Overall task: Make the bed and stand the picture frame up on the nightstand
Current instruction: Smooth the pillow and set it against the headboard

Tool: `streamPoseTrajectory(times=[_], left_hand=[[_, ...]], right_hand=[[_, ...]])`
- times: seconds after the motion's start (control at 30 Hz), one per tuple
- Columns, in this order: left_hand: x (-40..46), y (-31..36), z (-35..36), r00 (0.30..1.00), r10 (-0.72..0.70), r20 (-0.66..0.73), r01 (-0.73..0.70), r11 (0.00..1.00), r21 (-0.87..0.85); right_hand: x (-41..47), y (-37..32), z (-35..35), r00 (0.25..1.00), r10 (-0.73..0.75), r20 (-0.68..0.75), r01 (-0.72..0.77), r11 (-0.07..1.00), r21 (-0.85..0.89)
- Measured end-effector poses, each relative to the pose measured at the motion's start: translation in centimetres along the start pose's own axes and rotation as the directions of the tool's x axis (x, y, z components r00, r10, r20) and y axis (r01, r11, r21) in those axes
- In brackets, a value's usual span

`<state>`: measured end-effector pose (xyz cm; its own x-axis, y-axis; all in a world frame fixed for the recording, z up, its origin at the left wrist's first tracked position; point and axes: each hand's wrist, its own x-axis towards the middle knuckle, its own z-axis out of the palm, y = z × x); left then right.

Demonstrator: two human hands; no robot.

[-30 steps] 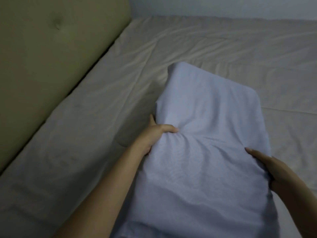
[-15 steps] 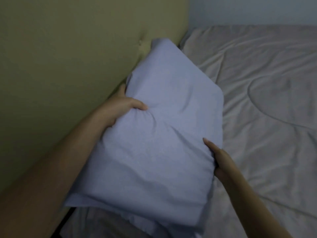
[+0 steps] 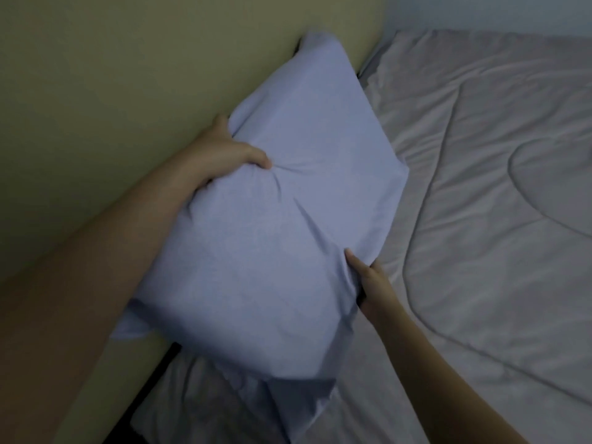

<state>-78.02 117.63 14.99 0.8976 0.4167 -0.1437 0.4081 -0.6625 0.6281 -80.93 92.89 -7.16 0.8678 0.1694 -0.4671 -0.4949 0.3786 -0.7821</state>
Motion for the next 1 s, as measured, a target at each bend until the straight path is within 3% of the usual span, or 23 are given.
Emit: streamPoseTrajectory(times=[0.13,0.33,0.6,0.77,0.9,1.0], left_hand=[[-1.4,-2.3,1.4,1.000,0.008,0.008,-0.010,0.974,0.225],[-3.7,-5.1,2.0,0.993,0.114,-0.017,-0.100,0.928,0.359],[-4.9,-4.7,2.1,0.996,0.076,-0.044,-0.053,0.918,0.394],[-7.0,-5.1,2.3,0.996,0.063,-0.071,-0.023,0.884,0.467],[-9.0,-5.1,2.3,0.997,0.024,-0.079,0.026,0.815,0.579],[-10.9,-4.9,2.5,0.996,-0.003,-0.086,0.055,0.782,0.621]], right_hand=[[-2.9,3.1,0.3,0.981,0.037,-0.189,-0.054,0.995,-0.084],[-5.8,5.7,-0.3,0.992,0.083,-0.090,-0.093,0.989,-0.113],[-6.5,5.2,-0.4,0.989,0.139,-0.059,-0.145,0.982,-0.124],[-7.1,4.9,-0.1,0.987,0.145,-0.065,-0.156,0.962,-0.226],[-8.9,4.2,-0.2,0.959,0.283,-0.032,-0.272,0.879,-0.391],[-10.7,3.2,-0.9,0.932,0.362,0.025,-0.263,0.720,-0.642]])
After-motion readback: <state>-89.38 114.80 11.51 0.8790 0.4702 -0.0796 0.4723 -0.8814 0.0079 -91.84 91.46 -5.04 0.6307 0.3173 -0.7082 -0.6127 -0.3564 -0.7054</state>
